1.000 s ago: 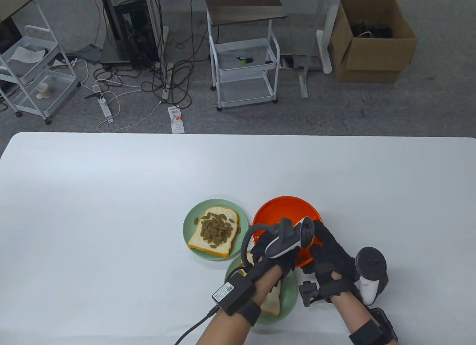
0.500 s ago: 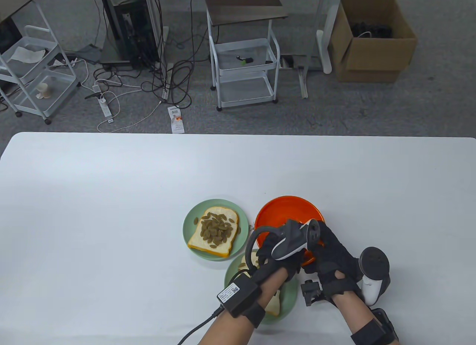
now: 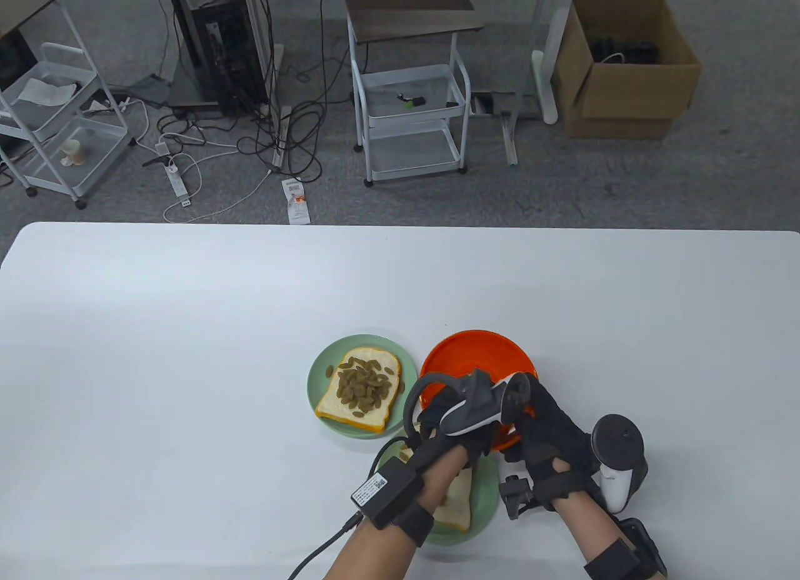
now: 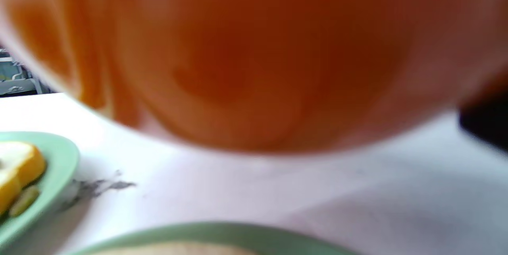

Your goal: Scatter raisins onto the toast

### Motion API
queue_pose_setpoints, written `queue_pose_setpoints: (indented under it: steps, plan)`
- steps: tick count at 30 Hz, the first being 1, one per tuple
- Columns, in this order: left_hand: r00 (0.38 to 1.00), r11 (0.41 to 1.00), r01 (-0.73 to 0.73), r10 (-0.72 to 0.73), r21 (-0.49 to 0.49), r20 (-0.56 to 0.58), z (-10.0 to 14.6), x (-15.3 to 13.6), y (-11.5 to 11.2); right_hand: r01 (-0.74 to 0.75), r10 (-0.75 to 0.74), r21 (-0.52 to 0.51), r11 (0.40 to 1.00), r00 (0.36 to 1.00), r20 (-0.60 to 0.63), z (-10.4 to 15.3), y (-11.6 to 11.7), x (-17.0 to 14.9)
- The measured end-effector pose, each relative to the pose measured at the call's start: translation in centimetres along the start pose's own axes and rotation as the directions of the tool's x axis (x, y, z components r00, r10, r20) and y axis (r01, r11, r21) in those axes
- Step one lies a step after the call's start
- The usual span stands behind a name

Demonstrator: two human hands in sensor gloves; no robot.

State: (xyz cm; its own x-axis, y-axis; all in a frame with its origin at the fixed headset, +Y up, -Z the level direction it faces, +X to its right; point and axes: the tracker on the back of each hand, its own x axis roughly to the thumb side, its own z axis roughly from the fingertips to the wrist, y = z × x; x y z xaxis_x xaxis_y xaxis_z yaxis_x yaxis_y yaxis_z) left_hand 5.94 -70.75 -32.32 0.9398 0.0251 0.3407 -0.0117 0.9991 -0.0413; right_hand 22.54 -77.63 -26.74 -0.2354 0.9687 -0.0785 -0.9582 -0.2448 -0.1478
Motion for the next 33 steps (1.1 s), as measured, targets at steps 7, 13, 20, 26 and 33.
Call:
queue_pose_setpoints:
  steps: [7,13,20,26,33]
  plan:
    - [0.989,0.988,-0.035,0.056,0.153,-0.139,1.2,-6.9,3.7,-0.043,0.043,-0.034,0.999,0.999,-0.017,-0.6,-0.6,-0.6]
    - [0.942,0.993,0.065,-0.028,0.101,-0.336,1.1,-13.6,-0.1,-0.059,0.058,-0.041,0.997,0.998,-0.029,-1.1,-0.8,-0.9]
    - [0.926,0.993,0.104,-0.078,0.053,-0.369,1.2,-16.2,-2.5,-0.066,0.064,-0.038,0.997,0.997,-0.045,-1.4,-0.8,-1.1]
    - [0.937,0.993,0.109,-0.086,0.049,-0.338,1.6,-16.7,-2.2,-0.054,0.052,-0.054,0.997,0.998,-0.044,-1.5,-1.2,-1.0]
    - [0.956,1.0,0.01,-0.005,0.016,-0.294,3.1,-16.7,-1.4,-0.052,0.047,-0.081,0.995,0.997,-0.061,-2.0,-2.1,-1.4]
